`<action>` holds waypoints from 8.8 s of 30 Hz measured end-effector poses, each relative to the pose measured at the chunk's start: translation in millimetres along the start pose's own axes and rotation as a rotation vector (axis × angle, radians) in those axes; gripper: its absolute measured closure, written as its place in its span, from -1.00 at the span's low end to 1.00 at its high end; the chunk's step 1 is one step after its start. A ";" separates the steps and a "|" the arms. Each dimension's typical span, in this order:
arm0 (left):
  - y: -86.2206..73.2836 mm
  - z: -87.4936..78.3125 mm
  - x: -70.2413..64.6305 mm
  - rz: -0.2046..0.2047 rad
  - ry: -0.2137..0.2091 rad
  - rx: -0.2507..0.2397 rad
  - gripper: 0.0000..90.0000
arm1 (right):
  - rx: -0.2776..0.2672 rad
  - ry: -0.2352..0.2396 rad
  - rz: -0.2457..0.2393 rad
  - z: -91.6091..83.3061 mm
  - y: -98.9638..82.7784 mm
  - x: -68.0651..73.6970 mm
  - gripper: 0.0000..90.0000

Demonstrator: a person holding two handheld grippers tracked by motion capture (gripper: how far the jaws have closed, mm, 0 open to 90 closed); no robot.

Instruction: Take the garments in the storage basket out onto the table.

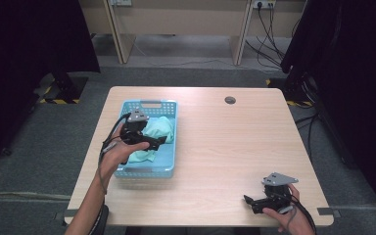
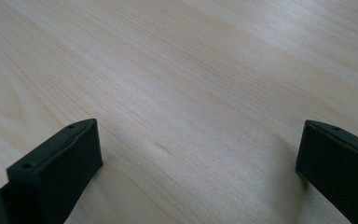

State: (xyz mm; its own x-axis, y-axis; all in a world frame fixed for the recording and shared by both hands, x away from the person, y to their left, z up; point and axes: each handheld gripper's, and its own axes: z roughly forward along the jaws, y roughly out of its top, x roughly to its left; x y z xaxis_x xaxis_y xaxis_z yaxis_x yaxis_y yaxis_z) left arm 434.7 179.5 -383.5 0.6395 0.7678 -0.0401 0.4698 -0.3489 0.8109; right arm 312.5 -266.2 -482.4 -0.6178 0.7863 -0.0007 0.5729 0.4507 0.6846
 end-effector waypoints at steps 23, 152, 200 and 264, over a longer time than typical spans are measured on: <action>-8.4 25.8 21.6 -0.030 0.059 0.054 -0.89 | 0.000 0.000 0.000 0.0 0.0 0.0 -0.99; 38.7 -36.6 -10.5 0.148 -0.025 -0.124 0.60 | 0.000 0.000 0.000 0.0 0.0 0.0 -0.99; 72.3 84.7 -122.8 0.231 -0.292 -0.025 0.60 | 0.000 -0.001 -0.001 0.0 0.0 -0.1 -0.99; 43.3 171.6 -133.7 0.194 -0.205 0.192 -0.19 | -0.001 0.001 -0.003 -0.2 -0.3 0.1 -0.99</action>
State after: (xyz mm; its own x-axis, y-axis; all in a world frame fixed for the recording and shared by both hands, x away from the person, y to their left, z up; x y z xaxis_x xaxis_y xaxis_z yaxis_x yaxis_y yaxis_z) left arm 474.0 -30.4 -443.3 0.8281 0.5599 -0.0276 0.4205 -0.5878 0.6911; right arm 312.2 -266.4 -482.4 -0.6197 0.7848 -0.0019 0.5708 0.4523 0.6853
